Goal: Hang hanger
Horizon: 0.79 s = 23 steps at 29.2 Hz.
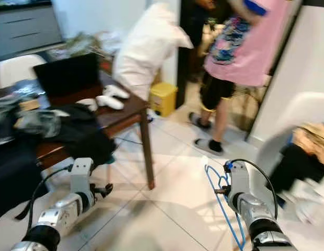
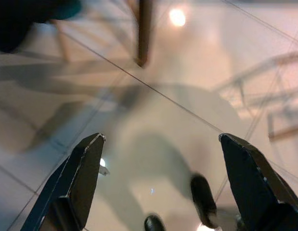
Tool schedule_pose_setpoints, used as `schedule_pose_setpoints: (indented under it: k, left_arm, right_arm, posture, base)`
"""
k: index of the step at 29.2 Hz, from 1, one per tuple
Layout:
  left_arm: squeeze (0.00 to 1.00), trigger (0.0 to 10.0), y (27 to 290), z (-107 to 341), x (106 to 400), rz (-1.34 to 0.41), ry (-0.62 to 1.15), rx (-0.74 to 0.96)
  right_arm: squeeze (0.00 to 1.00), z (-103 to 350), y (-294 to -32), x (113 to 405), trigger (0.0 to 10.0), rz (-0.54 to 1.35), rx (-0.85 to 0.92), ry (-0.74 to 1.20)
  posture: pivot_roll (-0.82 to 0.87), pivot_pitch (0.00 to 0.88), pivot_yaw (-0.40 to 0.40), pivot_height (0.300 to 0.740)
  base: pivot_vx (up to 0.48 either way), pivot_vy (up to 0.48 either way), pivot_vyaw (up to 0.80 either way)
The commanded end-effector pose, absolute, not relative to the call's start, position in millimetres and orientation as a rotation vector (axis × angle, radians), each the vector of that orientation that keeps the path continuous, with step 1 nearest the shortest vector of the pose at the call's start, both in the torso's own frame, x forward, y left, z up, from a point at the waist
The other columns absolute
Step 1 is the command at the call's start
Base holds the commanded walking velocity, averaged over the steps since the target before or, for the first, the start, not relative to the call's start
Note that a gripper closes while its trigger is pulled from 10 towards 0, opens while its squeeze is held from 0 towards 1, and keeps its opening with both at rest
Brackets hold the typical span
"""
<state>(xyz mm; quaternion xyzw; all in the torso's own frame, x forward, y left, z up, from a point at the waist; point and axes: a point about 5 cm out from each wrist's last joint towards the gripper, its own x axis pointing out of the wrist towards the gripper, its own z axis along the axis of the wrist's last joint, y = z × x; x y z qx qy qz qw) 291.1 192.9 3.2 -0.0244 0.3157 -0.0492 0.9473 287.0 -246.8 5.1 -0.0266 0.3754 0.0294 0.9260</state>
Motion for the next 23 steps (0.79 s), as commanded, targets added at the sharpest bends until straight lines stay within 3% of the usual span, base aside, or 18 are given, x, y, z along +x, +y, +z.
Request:
schedule_pose_setpoints:
  k: [1, 8, 9, 10, 11, 15, 23]
  left_arm:
    - [0.0, 10.0, 185, -12, 280, -0.135, 0.733, 0.026]
    - [0.0, 10.0, 176, -44, 248, -0.182, 0.903, 0.134]
    - [0.0, 10.0, 173, -55, 234, -0.237, 0.967, 0.25]
    - [0.0, 10.0, 173, -55, 234, -0.237, 0.967, 0.25]
    - [0.0, 10.0, 171, -64, 223, -0.321, 1.02, 0.406]
    - [0.0, 10.0, 169, -65, 223, -0.344, 1.023, 0.444]
    - [0.0, 10.0, 165, -65, 224, -0.362, 1.019, 0.478]
  right_arm:
    - [0.0, -11, -237, 274, 10.0, 0.102, -0.101, 0.862]
    - [0.0, -38, -231, 245, 10.0, 0.113, -0.151, 1.006]
    - [0.0, -57, -231, 217, 10.0, 0.183, -0.295, 1.155]
    - [0.0, -57, -231, 217, 10.0, 0.183, -0.295, 1.155]
    - [0.0, -64, -227, 207, 10.0, 0.24, -0.44, 1.173]
    - [0.0, -61, -222, 216, 10.0, 0.17, -0.34, 1.121]
    - [0.0, -61, -220, 217, 10.0, 0.223, -0.436, 1.134]
  posture:
    - [0.0, 0.0, -0.01, 0.74]
    - [-0.01, 0.0, -0.004, 0.74]
    - [0.0, 0.0, -0.008, 0.74]
    - [0.0, 0.0, -0.008, 0.74]
    - [-0.01, 0.0, -0.006, 0.74]
    - [0.0, 0.0, -0.01, 0.74]
    - [0.0, 0.0, -0.013, 0.74]
  base:
    - [0.0, 0.0, -0.8]
    - [0.0, 0.0, -0.8]
    - [0.0, 0.0, -0.8]
    - [0.0, 0.0, -0.8]
    - [0.0, 0.0, -0.8]
    - [0.0, 0.0, -0.8]
    - [0.0, 0.0, -0.8]
